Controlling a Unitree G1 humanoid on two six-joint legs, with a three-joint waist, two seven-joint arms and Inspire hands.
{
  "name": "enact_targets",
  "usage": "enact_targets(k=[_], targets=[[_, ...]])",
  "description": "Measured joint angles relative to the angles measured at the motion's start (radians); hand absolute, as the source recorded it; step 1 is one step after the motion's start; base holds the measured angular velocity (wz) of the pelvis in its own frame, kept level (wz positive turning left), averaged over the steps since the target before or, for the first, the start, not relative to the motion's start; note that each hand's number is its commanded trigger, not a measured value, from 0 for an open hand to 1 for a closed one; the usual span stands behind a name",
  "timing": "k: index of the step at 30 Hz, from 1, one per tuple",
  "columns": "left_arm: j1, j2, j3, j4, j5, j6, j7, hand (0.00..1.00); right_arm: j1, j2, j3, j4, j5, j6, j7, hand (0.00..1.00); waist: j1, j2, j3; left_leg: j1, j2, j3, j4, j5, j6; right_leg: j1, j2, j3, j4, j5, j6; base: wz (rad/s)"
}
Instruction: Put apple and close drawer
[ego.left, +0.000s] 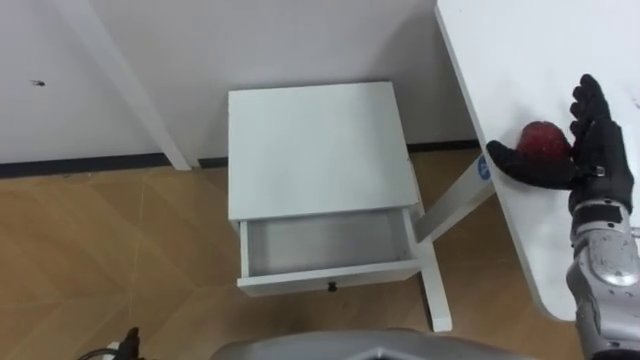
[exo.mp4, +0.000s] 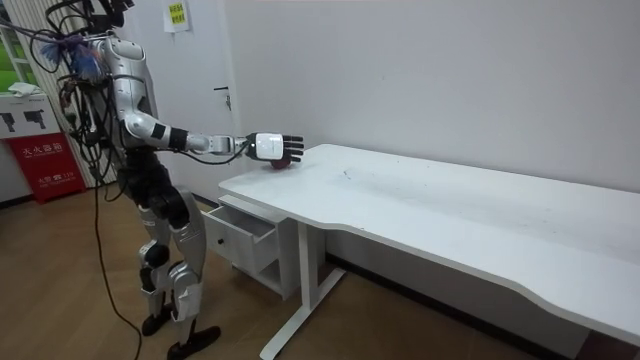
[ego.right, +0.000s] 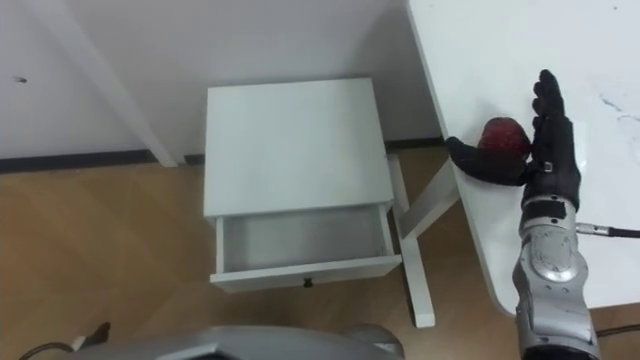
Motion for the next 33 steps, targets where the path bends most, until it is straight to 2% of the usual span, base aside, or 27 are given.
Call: enact_targets(k=[7,17,18,19,20,24,27,33], targets=[[0.002,0.000,0.000,0.002,0.042,0.020,-0.022,0.00,-0.011,0.000,0.000,0.061,-0.004,0.013,0.012,0.00,0.001,-0.016,-0.0013,-0.005,-0.001,-0.001,0.004,-0.002,0.004,0.002,-0.002,-0.011,-0.009,0.001,0.002,0.02],[0.008,0.001,0.003,0.001,0.086,0.021,-0.026,0.00,-0.014,-0.003,-0.009,0.075,-0.003,0.012,0.022,0.00,0.000,-0.014,-0.0016,-0.004,-0.001,-0.003,0.004,-0.003,0.004,0.015,-0.002,-0.014,-0.011,0.001,0.002,0.01],[0.009,0.001,0.004,0.001,0.088,0.021,-0.029,0.00,-0.014,-0.003,-0.013,0.076,-0.002,0.012,0.022,0.36,0.001,-0.013,-0.0010,-0.004,-0.001,-0.003,0.005,-0.003,0.004,0.015,-0.003,-0.014,-0.011,0.001,0.002,0.00],[0.012,0.001,0.010,-0.001,0.097,0.021,-0.035,0.00,-0.014,-0.003,-0.015,0.077,-0.002,0.012,0.022,0.90,0.000,-0.011,-0.0012,-0.004,-0.002,-0.003,0.006,-0.003,0.004,0.015,-0.003,-0.014,-0.011,0.001,0.003,0.00],[0.014,0.001,0.013,-0.001,0.100,0.021,-0.035,0.00,-0.014,-0.003,-0.015,0.077,-0.003,0.012,0.022,1.00,0.000,-0.010,-0.0012,-0.004,-0.002,-0.003,0.007,-0.003,0.004,0.015,-0.003,-0.014,-0.012,0.001,0.003,0.00],[0.016,0.003,0.037,-0.004,0.107,0.021,-0.037,0.00,-0.016,-0.003,-0.039,0.086,-0.029,0.005,0.011,1.00,-0.003,-0.007,-0.0015,-0.008,-0.002,-0.012,0.015,-0.003,0.005,0.016,-0.005,-0.019,-0.012,0.001,0.003,0.06],[0.014,0.006,0.041,-0.004,0.107,0.020,-0.038,0.00,-0.055,-0.007,-0.075,0.136,-0.040,-0.001,-0.004,1.00,-0.005,-0.006,-0.0021,-0.008,-0.002,-0.014,0.015,-0.003,0.005,0.017,-0.005,-0.020,-0.011,0.001,0.003,0.01],[0.015,0.007,0.042,0.000,0.107,0.020,-0.045,0.00,-0.087,-0.010,-0.093,0.189,-0.061,-0.009,-0.032,1.00,-0.005,-0.013,-0.0065,-0.007,-0.002,-0.015,0.015,-0.003,0.005,0.018,-0.005,-0.021,-0.012,0.001,0.003,0.00]])
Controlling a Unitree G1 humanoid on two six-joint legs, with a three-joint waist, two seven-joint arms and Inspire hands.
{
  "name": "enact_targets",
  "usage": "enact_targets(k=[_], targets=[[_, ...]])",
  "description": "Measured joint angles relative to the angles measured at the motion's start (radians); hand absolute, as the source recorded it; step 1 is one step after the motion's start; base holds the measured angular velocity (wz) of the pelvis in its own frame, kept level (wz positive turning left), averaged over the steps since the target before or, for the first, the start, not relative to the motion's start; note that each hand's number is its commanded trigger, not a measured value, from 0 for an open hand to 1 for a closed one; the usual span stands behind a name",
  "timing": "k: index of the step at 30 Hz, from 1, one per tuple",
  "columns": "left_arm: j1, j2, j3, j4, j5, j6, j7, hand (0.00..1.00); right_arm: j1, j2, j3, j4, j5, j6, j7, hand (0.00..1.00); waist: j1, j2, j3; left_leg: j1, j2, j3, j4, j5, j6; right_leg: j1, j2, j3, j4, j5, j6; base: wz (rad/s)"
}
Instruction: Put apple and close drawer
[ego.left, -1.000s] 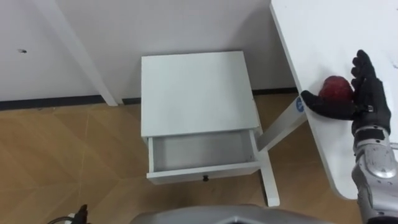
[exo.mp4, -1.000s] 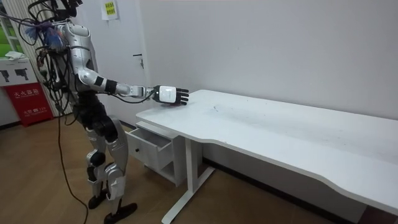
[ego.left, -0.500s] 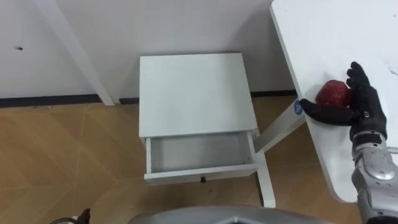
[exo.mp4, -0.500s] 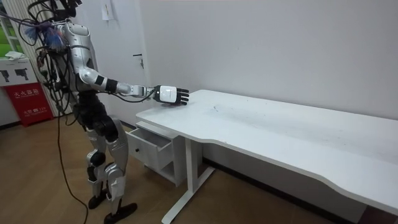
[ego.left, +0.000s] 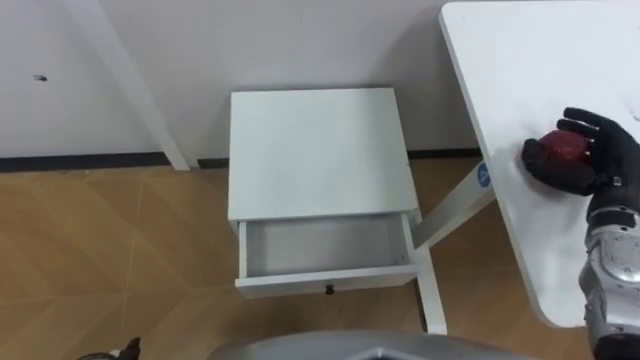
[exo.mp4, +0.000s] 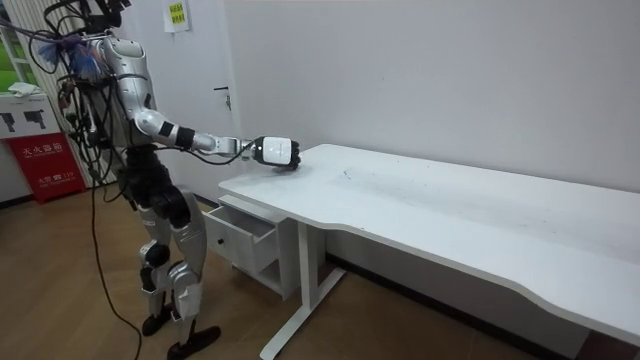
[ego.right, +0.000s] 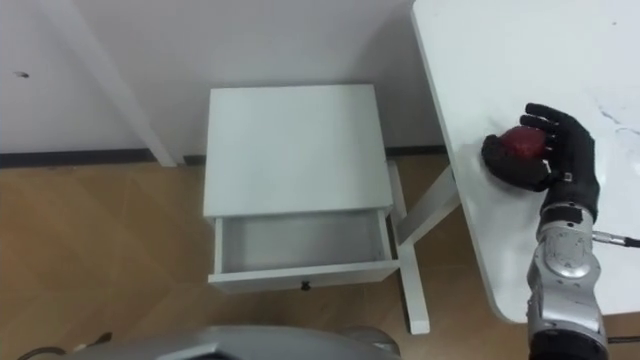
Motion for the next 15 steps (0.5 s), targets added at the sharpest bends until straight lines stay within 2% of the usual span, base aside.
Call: enact_targets(k=[5,12,15], targets=[[-0.003,0.000,0.001,0.000,0.000,0.000,-0.012,0.00,-0.003,0.000,-0.006,0.001,-0.010,-0.001,0.001,1.00,0.002,-0.004,-0.0012,0.001,0.000,0.000,0.000,0.000,0.000,0.001,0.000,-0.002,0.000,0.000,0.000,0.00],[-0.006,0.000,0.000,0.002,0.000,0.000,-0.020,0.00,-0.003,0.001,0.012,0.004,-0.024,0.000,-0.003,1.00,0.006,-0.011,0.0043,0.000,0.000,-0.001,0.005,0.000,0.000,0.000,-0.001,-0.010,0.000,0.000,0.000,0.00],[-0.009,0.000,0.000,0.002,0.001,0.000,-0.023,0.00,-0.003,0.002,0.016,-0.007,-0.077,0.003,0.014,1.00,0.007,-0.013,0.0042,-0.004,0.001,-0.001,0.009,-0.001,0.002,-0.002,-0.002,-0.018,-0.006,0.000,0.000,0.00]])
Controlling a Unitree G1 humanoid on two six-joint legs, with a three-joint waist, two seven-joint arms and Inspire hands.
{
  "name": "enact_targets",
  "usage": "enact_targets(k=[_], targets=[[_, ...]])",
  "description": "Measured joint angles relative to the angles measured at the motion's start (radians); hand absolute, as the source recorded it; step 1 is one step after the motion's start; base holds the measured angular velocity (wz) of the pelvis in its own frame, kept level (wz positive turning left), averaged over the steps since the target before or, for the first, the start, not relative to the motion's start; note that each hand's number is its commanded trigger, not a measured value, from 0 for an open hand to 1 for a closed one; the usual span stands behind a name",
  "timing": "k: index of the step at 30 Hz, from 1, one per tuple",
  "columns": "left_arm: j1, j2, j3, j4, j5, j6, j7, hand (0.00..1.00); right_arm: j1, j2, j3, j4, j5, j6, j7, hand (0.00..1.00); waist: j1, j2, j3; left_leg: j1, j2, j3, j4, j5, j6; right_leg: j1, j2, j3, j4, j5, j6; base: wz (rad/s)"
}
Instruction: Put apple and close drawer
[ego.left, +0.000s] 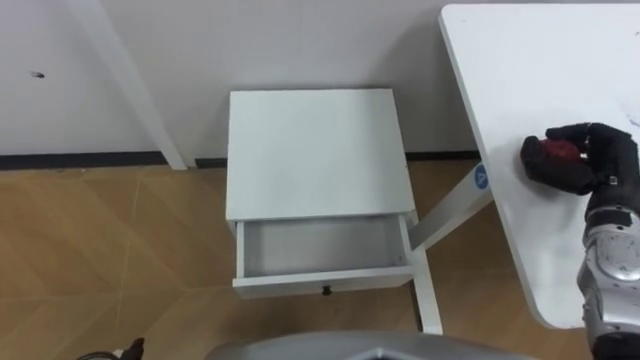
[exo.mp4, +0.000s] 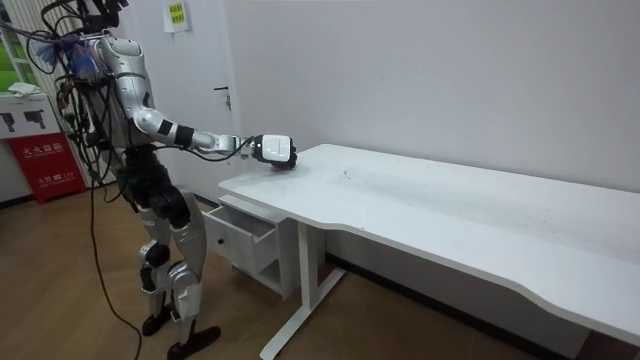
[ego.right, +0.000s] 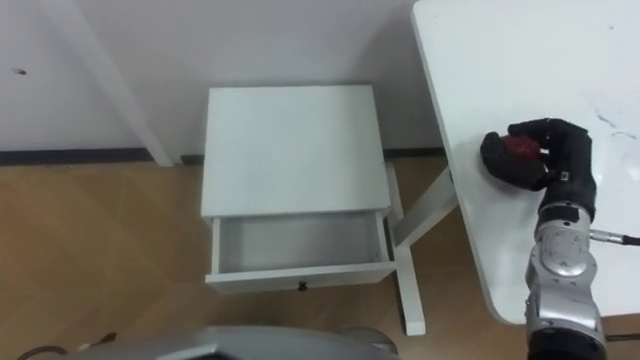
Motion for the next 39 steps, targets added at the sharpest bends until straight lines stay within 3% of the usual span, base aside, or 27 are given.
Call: enact_targets(k=[6,12,18,20,22,26,30,32,34,39], targets=[[-0.003,0.001,-0.010,-0.010,0.015,0.000,-0.007,0.00,0.000,-0.001,0.065,-0.060,-0.060,0.012,0.026,1.00,0.006,0.009,-0.0004,-0.015,0.001,-0.003,0.008,-0.002,0.002,-0.001,0.002,0.002,-0.006,0.006,0.002,0.01],[-0.038,0.000,-0.085,-0.002,0.031,-0.001,-0.004,0.00,0.001,0.008,0.167,-0.117,-0.096,0.011,0.037,1.00,0.009,0.016,-0.0004,-0.019,0.002,-0.007,0.008,-0.002,0.002,0.006,0.003,-0.005,-0.006,0.007,0.001,0.02],[-0.071,-0.008,-0.113,0.001,0.041,0.000,0.012,0.00,0.000,0.021,0.341,-0.152,-0.126,0.034,0.154,1.00,0.053,0.037,-0.0017,-0.044,0.004,-0.010,0.017,-0.007,0.003,-0.018,0.002,-0.012,0.007,0.008,0.000,0.04],[-0.079,-0.012,-0.113,0.007,0.041,0.000,0.012,0.00,0.000,0.025,0.382,-0.152,-0.139,0.034,0.193,1.00,0.063,0.048,0.0060,-0.052,0.001,-0.020,0.022,-0.008,0.004,-0.019,-0.002,-0.020,0.007,0.009,0.001,0.15],[-0.087,-0.012,-0.112,0.011,0.040,0.001,0.013,0.00,-0.001,0.027,0.409,-0.153,-0.143,0.034,0.227,1.00,0.086,0.057,0.0065,-0.056,-0.003,-0.031,0.024,-0.008,0.005,-0.021,-0.006,-0.033,0.006,0.008,0.003,0.17],[-0.080,-0.013,-0.113,0.019,0.041,0.009,0.012,0.00,-0.002,0.026,0.430,-0.188,-0.144,0.037,0.251,1.00,0.091,0.052,0.0042,-0.072,-0.006,-0.042,0.031,-0.007,0.006,-0.020,-0.008,-0.045,-0.002,0.006,0.005,0.13],[-0.088,-0.013,-0.128,0.018,0.040,0.024,0.012,0.00,-0.003,0.027,0.451,-0.211,-0.170,0.051,0.258,1.00,0.091,0.039,-0.0049,-0.079,-0.008,-0.057,0.033,-0.007,0.006,-0.014,-0.008,-0.058,-0.009,0.006,0.005,0.11],[-0.087,-0.014,-0.149,0.018,0.041,0.030,0.013,0.00,-0.003,0.027,0.471,-0.211,-0.172,0.067,0.258,1.00,0.095,0.038,-0.0045,-0.077,-0.008,-0.057,0.032,-0.007,0.006,-0.010,-0.007,-0.058,-0.009,0.006,0.006,0.02],[-0.097,-0.014,-0.172,0.017,0.040,0.035,0.013,0.00,-0.002,0.027,0.500,-0.212,-0.180,0.086,0.267,1.00,0.100,0.039,0.0036,-0.068,-0.008,-0.056,0.032,-0.008,0.006,-0.002,-0.007,-0.059,-0.011,0.006,0.006,0.00],[-0.108,-0.013,-0.193,0.008,0.041,0.058,0.013,0.00,-0.002,0.027,0.520,-0.212,-0.255,0.124,0.314,1.00,0.105,0.041,0.0054,-0.071,-0.008,-0.057,0.032,-0.009,0.008,-0.002,-0.008,-0.058,-0.011,0.006,0.006,0.00]])
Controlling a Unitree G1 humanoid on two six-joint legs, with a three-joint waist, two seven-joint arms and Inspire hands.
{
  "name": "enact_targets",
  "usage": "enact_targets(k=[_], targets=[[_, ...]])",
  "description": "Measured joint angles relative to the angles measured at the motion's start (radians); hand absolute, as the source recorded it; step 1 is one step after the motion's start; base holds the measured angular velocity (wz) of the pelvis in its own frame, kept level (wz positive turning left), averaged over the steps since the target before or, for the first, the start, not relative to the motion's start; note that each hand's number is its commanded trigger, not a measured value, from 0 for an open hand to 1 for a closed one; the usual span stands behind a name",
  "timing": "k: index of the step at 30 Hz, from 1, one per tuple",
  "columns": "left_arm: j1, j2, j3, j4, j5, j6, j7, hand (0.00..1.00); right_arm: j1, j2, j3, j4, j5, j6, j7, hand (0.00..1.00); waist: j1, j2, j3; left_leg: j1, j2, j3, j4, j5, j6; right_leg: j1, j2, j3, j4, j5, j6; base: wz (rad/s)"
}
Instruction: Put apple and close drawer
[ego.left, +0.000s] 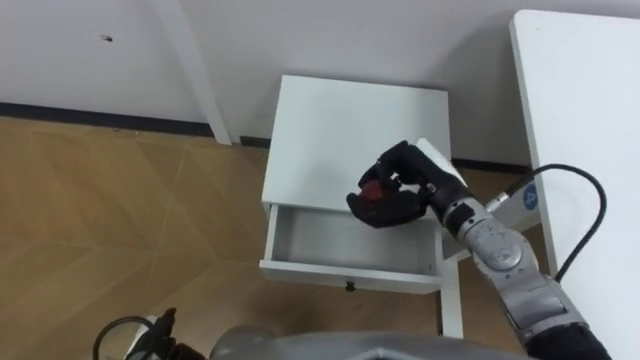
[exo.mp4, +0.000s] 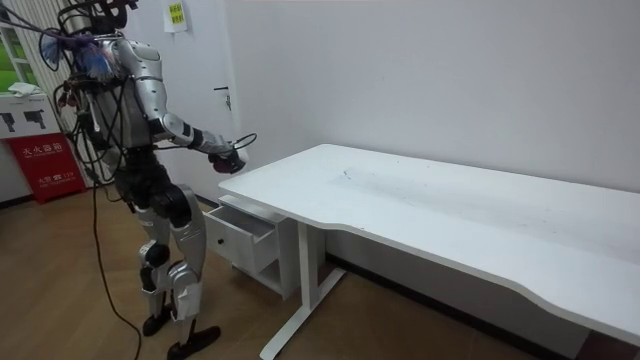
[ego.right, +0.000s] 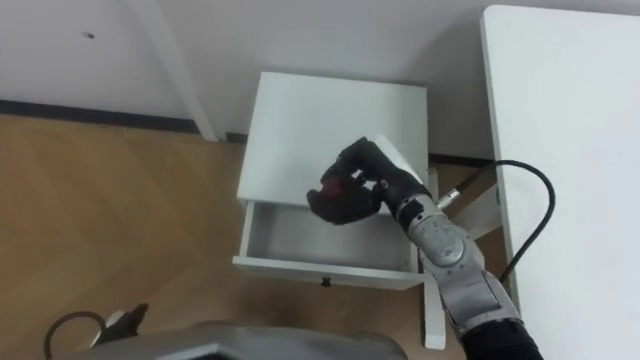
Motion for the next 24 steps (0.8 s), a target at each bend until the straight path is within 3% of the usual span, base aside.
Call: enact_targets(k=[5,7,8,9,24], targets=[[0.005,0.000,-0.018,-0.004,0.000,0.021,0.000,0.00,0.000,0.000,0.007,0.000,-0.035,0.019,0.024,1.00,0.002,-0.005,-0.0028,0.000,-0.002,0.000,0.001,0.000,0.000,0.000,-0.001,0.000,-0.001,0.000,0.001,0.00],[0.003,0.000,-0.020,-0.007,0.000,0.023,0.000,0.00,0.000,0.002,0.011,0.004,-0.040,0.019,0.032,0.17,0.001,-0.005,-0.0026,0.000,-0.002,-0.004,0.001,0.000,0.000,0.001,-0.001,-0.001,-0.001,0.000,0.001,0.02],[0.003,0.000,-0.020,-0.008,0.000,0.023,0.000,0.00,0.000,0.002,0.013,0.008,-0.040,0.019,0.032,0.04,0.001,-0.005,-0.0027,0.000,-0.002,-0.005,0.001,0.000,0.000,0.001,-0.001,-0.002,-0.001,0.000,0.001,0.04],[0.003,0.000,-0.020,-0.009,0.001,0.023,0.000,0.00,0.000,0.002,0.020,0.014,-0.041,0.019,0.032,0.00,0.001,-0.005,-0.0027,0.001,-0.002,-0.007,0.001,0.000,0.000,0.002,-0.001,-0.004,-0.001,0.000,0.001,0.05],[0.004,-0.001,-0.027,-0.008,0.001,0.021,0.001,0.00,0.027,0.003,0.027,0.026,-0.070,0.019,0.062,0.00,-0.003,-0.005,0.0040,-0.003,-0.004,-0.027,0.015,0.000,0.001,0.018,-0.003,-0.021,0.000,0.000,0.001,0.03]])
